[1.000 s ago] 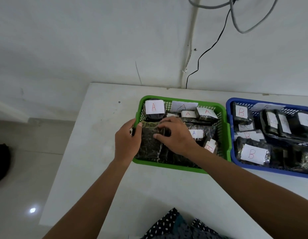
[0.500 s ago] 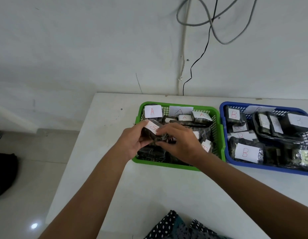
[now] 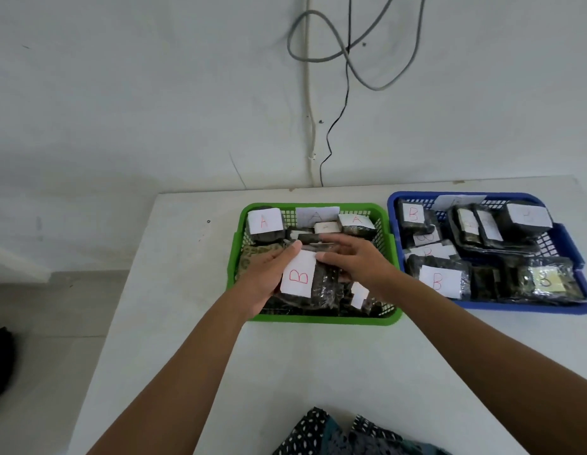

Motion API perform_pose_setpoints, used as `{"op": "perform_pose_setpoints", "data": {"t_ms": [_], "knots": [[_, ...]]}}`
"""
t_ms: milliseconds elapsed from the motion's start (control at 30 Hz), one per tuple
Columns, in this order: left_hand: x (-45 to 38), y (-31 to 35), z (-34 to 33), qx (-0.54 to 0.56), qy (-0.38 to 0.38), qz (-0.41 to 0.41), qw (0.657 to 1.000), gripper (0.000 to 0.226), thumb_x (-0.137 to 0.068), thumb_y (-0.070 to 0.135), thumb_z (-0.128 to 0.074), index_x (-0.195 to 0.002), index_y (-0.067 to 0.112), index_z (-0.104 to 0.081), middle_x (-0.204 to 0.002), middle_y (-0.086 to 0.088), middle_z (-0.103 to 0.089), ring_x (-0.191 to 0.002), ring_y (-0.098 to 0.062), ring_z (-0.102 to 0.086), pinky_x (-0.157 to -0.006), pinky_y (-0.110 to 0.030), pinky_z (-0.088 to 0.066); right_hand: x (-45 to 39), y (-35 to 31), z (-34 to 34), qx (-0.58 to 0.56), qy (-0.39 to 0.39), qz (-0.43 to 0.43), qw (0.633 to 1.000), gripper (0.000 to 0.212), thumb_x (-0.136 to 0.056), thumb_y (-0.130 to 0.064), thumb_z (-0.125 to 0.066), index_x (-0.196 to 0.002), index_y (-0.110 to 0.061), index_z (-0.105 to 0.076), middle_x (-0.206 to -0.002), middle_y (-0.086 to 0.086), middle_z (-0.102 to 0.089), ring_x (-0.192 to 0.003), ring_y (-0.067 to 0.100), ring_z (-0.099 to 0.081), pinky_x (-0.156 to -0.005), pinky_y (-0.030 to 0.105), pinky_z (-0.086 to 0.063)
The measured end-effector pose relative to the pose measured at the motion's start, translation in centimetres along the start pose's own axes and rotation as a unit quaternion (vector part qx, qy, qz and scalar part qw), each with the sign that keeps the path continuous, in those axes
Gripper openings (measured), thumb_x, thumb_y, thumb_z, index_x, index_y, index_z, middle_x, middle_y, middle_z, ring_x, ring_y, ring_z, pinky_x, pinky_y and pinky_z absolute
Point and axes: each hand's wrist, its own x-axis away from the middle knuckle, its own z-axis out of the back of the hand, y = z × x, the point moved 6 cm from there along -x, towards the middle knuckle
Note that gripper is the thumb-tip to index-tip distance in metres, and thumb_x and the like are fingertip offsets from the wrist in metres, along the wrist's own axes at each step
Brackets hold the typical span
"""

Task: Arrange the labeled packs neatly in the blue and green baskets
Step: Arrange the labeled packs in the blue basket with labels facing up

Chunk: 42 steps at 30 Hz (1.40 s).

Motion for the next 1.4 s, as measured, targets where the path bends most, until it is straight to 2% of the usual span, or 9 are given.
{"op": "perform_pose_setpoints", "data": {"t_ms": [133, 300, 467, 567, 633, 833, 967, 1133, 1400], "knots": [[-1.6, 0.1, -4.4, -0.073, -0.011, 0.018, 0.997, 0.036, -0.087, 0.057, -0.065, -0.092, 0.024, -0.079, -0.094, -0.005, -0.078, -0.091, -0.022, -0.074, -0.091, -0.04, -0.054, 2.7, 1.4, 4.4, 0.039, 0.019, -0.011, 0.999, 0.027, -0.087, -0.03, -0.077, -0.113, -0.023, -0.073, -0.1, 0.003, -0.078, -0.092, 0.018, -0.074, -0.069, 0.028, -0.058], [-3.7, 1.1, -10.9, -0.155, 0.049, -0.054, 0.985, 0.027, -0.089, 0.057, -0.061, -0.09, 0.034, -0.075, -0.094, 0.011, -0.076, -0.101, -0.015, -0.068, -0.094, -0.036, -0.053, 7.5, 2.5, 12.7, -0.016, 0.173, 0.008, 0.985, 0.018, -0.088, -0.024, -0.076, -0.106, -0.019, -0.074, -0.093, 0.002, -0.078, -0.089, 0.017, -0.074, -0.068, 0.027, -0.059], [-4.2, 1.3, -18.0, -0.279, 0.08, -0.149, 0.945, 0.055, -0.093, 0.048, -0.06, -0.137, 0.016, -0.058, -0.133, 0.001, -0.063, -0.121, -0.014, -0.058, -0.092, -0.024, -0.046, 12.0, 3.9, 20.5, -0.12, 0.337, 0.011, 0.934, 0.019, -0.088, -0.021, -0.076, -0.107, -0.018, -0.072, -0.092, 0.001, -0.077, -0.091, 0.018, -0.073, -0.071, 0.032, -0.061], [-4.2, 0.3, -20.8, -0.28, 0.097, -0.167, 0.94, 0.041, -0.097, 0.033, -0.059, -0.132, 0.012, -0.058, -0.116, 0.009, -0.064, -0.099, -0.004, -0.056, -0.088, -0.03, -0.044, 13.1, 4.9, 23.5, -0.154, 0.392, -0.001, 0.907, 0.02, -0.087, -0.021, -0.077, -0.106, -0.019, -0.069, -0.1, 0.004, -0.075, -0.095, 0.018, -0.071, -0.069, 0.032, -0.062], [-4.2, -0.6, -21.6, -0.273, 0.123, -0.162, 0.94, 0.035, -0.099, 0.026, -0.058, -0.132, 0.013, -0.057, -0.101, 0.021, -0.055, -0.09, 0.002, -0.049, -0.085, -0.024, -0.037, 13.0, 5.6, 24.4, -0.169, 0.396, -0.007, 0.903, 0.02, -0.088, -0.019, -0.077, -0.106, -0.017, -0.068, -0.103, 0.007, -0.073, -0.097, 0.019, -0.07, -0.067, 0.032, -0.062], [-5.1, -2.2, -21.7, -0.307, 0.151, -0.117, 0.932, 0.057, -0.101, 0.022, -0.055, -0.153, 0.01, -0.033, -0.154, -0.008, -0.042, -0.14, -0.027, -0.041, -0.113, -0.034, -0.034, 11.2, 6.9, 23.8, -0.119, 0.331, -0.016, 0.936, 0.034, -0.092, -0.015, -0.071, -0.124, -0.021, -0.06, -0.107, 0.007, -0.071, -0.099, 0.023, -0.07, -0.072, 0.038, -0.063], [-5.4, -2.5, -20.9, -0.286, 0.167, -0.135, 0.934, 0.053, -0.101, 0.017, -0.055, -0.151, 0.013, -0.039, -0.15, -0.006, -0.048, -0.129, -0.022, -0.053, -0.109, -0.032, -0.042, 10.9, 7.4, 23.0, 0.087, 0.314, -0.008, 0.945, 0.051, -0.097, -0.026, -0.064, -0.145, -0.028, -0.047, -0.112, -0.003, -0.069, -0.102, 0.014, -0.066, -0.087, 0.039, -0.059], [-6.0, -2.9, -20.5, -0.294, 0.179, -0.147, 0.927, 0.053, -0.099, 0.019, -0.059, -0.148, 0.013, -0.043, -0.138, -0.002, -0.059, -0.066, 0.014, -0.047, -0.076, -0.005, -0.035, 10.9, 7.4, 22.6, 0.139, 0.352, 0.009, 0.926, 0.054, -0.089, -0.038, -0.073, -0.137, -0.022, -0.054, -0.101, -0.011, -0.067, -0.094, 0.004, -0.064, -0.086, 0.029, -0.056], [-6.4, -3.3, -19.9, -0.319, 0.187, -0.168, 0.914, 0.049, -0.1, 0.022, -0.057, -0.147, 0.014, -0.046, -0.121, -0.006, -0.069, -0.074, 0.002, -0.052, -0.074, -0.013, -0.039, 9.5, 7.1, 22.5, 0.186, 0.34, 0.005, 0.922, 0.065, -0.081, -0.04, -0.081, -0.137, -0.018, -0.055, -0.119, -0.002, -0.067, -0.108, 0.015, -0.062, -0.095, 0.036, -0.055]]}}
